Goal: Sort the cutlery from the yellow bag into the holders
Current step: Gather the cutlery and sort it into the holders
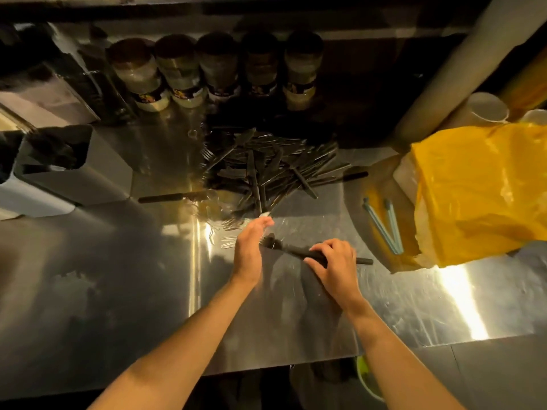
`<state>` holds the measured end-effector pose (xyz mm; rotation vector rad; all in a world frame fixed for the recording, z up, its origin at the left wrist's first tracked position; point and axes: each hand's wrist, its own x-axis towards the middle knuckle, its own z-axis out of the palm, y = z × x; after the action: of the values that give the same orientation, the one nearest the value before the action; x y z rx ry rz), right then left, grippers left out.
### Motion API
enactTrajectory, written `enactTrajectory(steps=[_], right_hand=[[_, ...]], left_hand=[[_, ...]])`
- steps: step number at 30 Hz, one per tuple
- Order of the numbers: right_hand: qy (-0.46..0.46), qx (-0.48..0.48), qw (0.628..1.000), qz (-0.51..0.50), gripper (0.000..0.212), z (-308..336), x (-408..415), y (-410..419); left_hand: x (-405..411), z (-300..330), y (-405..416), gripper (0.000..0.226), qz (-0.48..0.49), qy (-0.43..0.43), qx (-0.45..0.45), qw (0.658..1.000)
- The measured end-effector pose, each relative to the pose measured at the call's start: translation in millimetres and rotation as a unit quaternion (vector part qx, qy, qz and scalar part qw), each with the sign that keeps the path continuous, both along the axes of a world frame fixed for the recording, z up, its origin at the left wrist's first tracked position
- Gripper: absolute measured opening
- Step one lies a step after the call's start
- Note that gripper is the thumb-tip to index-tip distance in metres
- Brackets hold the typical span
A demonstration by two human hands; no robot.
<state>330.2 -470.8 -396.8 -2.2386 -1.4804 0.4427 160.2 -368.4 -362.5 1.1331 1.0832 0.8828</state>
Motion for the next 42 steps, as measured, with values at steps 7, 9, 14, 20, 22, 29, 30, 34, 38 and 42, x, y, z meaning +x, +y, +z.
enactTrajectory(steps=[7, 9, 14, 20, 22, 29, 30, 34, 38, 42], right_hand=[[0.005, -0.021, 0.998, 0.053, 0.015, 6.8, 7.3, 11.3], [-0.002, -0.033, 0.997, 0.063, 0.013, 12.1, 8.9, 13.8], [0.01, -0.086, 0.995, 0.058, 0.025, 27.1, 14.5, 26.1], [0.17, -0.023, 0.984, -0.04, 0.027, 61.9, 6.2, 62.3], [0.269, 0.017, 0.962, -0.033, 0.023, 84.1, -8.0, 81.1], [0.366, 0.001, 0.931, -0.009, 0.036, 110.4, -29.5, 138.3], [0.361, -0.008, 0.932, -0.028, 0.037, 106.2, -25.5, 142.5], [0.446, -0.003, 0.867, -0.224, 0.043, 91.3, 1.4, 167.6], [0.474, -0.006, 0.818, -0.327, 0.013, 84.2, 12.1, 208.4], [0.503, -0.013, 0.813, -0.295, 0.03, 82.0, 6.8, 250.8]], left_hand=[[6.1, -0.6, 9.4, 0.03, 0.023, -0.006, 0.005, 1.0], [7.9, 3.8, 14.6, 0.033, 0.031, -0.008, 0.023, 0.999], [11.4, 25.6, 29.8, 0.03, 0.039, -0.014, 0.031, 0.999], [28.6, 48.0, 47.4, 0.027, 0.014, -0.079, -0.127, 0.989], [41.3, 58.0, 53.2, 0.029, -0.023, -0.13, -0.211, 0.968], [38.6, 89.1, 106.5, 0.032, 0.071, -0.14, -0.137, 0.978], [35.5, 91.1, 119.8, 0.031, 0.102, -0.149, -0.144, 0.973], [14.0, 95.8, 172.0, 0.027, 0.155, -0.093, -0.189, 0.965], [12.5, 89.4, 197.3, 0.024, 0.057, 0.031, -0.178, 0.982], [21.1, 78.3, 205.3, 0.019, 0.017, 0.082, -0.162, 0.983]])
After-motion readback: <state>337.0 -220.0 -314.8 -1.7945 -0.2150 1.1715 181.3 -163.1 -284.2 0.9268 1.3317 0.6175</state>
